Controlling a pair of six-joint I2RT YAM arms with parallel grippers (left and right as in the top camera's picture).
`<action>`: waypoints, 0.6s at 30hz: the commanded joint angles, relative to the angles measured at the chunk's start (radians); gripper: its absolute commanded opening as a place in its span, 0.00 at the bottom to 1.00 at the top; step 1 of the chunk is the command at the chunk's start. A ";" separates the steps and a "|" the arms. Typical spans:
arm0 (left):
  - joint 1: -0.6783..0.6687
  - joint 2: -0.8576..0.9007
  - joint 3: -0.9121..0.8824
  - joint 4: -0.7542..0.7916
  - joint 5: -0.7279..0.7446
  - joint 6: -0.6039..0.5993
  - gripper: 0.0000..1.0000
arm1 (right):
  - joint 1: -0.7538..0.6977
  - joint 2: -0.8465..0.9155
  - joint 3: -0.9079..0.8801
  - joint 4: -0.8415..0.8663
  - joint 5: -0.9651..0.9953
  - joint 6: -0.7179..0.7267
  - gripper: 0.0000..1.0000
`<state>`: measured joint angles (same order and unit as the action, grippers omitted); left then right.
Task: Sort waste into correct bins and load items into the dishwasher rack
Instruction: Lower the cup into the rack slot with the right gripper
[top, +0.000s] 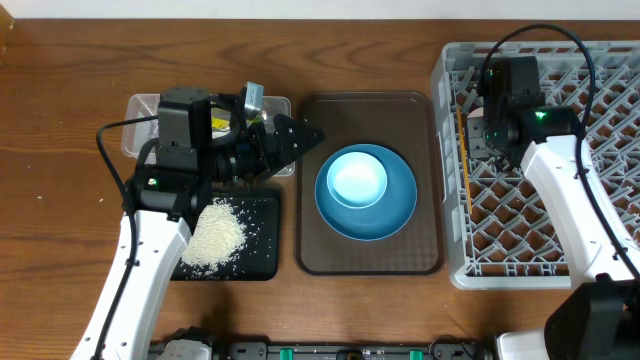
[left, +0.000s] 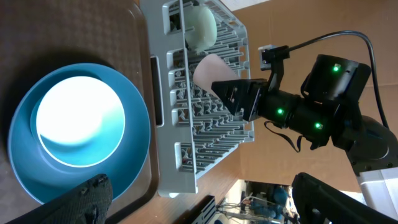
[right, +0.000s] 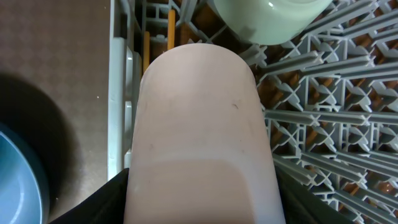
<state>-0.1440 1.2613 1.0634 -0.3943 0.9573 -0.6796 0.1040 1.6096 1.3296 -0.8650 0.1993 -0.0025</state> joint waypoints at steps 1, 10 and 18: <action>0.005 -0.001 -0.001 -0.002 -0.010 0.014 0.95 | -0.006 0.001 -0.011 0.002 0.007 0.024 0.37; 0.005 -0.001 -0.001 -0.002 -0.010 0.014 0.95 | -0.006 0.001 -0.012 -0.003 0.006 0.024 0.38; 0.005 -0.001 -0.001 -0.002 -0.010 0.014 0.95 | -0.006 0.001 -0.012 -0.007 0.006 0.024 0.45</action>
<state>-0.1440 1.2613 1.0634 -0.3943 0.9569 -0.6796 0.1040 1.6096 1.3262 -0.8707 0.1993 0.0006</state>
